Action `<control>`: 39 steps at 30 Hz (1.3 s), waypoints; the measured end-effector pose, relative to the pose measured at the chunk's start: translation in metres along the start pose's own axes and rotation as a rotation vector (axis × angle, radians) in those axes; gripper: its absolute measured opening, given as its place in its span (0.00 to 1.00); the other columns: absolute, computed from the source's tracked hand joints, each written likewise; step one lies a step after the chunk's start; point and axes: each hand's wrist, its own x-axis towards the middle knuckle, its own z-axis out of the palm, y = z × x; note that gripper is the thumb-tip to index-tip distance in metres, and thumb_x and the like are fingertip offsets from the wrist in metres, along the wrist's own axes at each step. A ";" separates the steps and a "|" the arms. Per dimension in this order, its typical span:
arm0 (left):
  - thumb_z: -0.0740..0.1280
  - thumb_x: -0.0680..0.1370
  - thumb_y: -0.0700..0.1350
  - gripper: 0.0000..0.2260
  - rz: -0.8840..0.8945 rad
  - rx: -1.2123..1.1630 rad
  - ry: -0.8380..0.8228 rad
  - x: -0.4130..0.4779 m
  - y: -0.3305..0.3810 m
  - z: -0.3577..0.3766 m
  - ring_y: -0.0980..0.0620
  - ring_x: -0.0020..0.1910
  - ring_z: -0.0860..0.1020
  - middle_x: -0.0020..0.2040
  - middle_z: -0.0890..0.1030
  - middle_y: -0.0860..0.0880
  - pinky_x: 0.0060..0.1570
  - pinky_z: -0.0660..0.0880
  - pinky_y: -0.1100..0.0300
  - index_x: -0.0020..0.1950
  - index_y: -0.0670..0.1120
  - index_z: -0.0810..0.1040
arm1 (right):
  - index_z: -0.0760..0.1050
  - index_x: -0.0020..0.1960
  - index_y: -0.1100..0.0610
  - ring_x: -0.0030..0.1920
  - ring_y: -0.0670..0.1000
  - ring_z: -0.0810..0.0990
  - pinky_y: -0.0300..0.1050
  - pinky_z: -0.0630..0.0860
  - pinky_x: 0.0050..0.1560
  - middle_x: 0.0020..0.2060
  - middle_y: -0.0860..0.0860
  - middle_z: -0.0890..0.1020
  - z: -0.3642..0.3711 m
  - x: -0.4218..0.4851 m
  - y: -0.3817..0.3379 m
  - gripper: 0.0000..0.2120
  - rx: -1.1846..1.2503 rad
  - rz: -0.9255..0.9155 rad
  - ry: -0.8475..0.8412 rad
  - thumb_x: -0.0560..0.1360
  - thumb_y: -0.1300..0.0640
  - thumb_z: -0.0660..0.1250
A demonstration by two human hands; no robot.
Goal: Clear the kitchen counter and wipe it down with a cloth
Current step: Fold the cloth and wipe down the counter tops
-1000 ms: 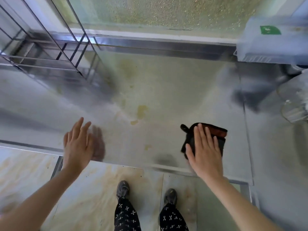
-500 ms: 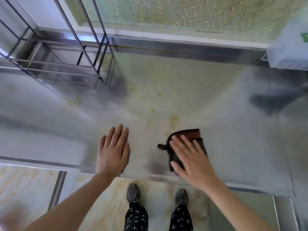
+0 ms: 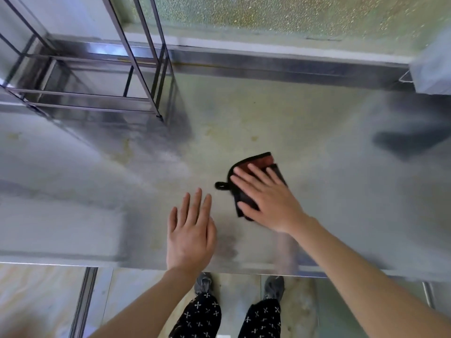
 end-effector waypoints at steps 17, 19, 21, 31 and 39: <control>0.51 0.78 0.50 0.22 -0.004 -0.035 -0.004 -0.002 0.002 -0.008 0.45 0.72 0.63 0.72 0.66 0.47 0.69 0.57 0.45 0.70 0.48 0.68 | 0.55 0.75 0.51 0.75 0.54 0.55 0.57 0.54 0.72 0.75 0.47 0.58 0.004 -0.041 -0.032 0.28 0.031 0.465 0.007 0.78 0.41 0.44; 0.51 0.78 0.49 0.21 -0.017 -0.080 -0.008 -0.001 0.002 -0.011 0.45 0.71 0.65 0.71 0.68 0.47 0.68 0.60 0.43 0.68 0.48 0.71 | 0.58 0.74 0.55 0.74 0.59 0.58 0.60 0.55 0.71 0.74 0.52 0.61 0.007 -0.042 -0.060 0.29 0.106 0.732 0.093 0.78 0.43 0.45; 0.53 0.77 0.48 0.19 -0.031 -0.182 0.022 -0.004 0.001 -0.017 0.45 0.68 0.69 0.68 0.72 0.46 0.65 0.67 0.45 0.63 0.46 0.75 | 0.58 0.74 0.58 0.73 0.61 0.59 0.62 0.55 0.70 0.73 0.55 0.62 0.009 -0.041 -0.093 0.30 0.151 0.834 0.123 0.77 0.43 0.45; 0.44 0.78 0.52 0.24 -0.315 -0.043 0.124 -0.019 -0.144 -0.049 0.48 0.74 0.56 0.75 0.59 0.49 0.72 0.49 0.45 0.72 0.50 0.62 | 0.52 0.75 0.49 0.75 0.52 0.55 0.52 0.48 0.73 0.75 0.47 0.57 0.013 -0.053 -0.100 0.27 -0.061 0.082 -0.093 0.79 0.40 0.44; 0.48 0.79 0.50 0.23 -0.378 -0.101 0.165 -0.013 -0.163 -0.045 0.49 0.74 0.57 0.74 0.63 0.49 0.72 0.48 0.50 0.72 0.49 0.64 | 0.56 0.75 0.53 0.75 0.56 0.55 0.56 0.50 0.72 0.75 0.50 0.57 0.023 0.002 -0.194 0.29 0.063 0.191 0.000 0.78 0.42 0.49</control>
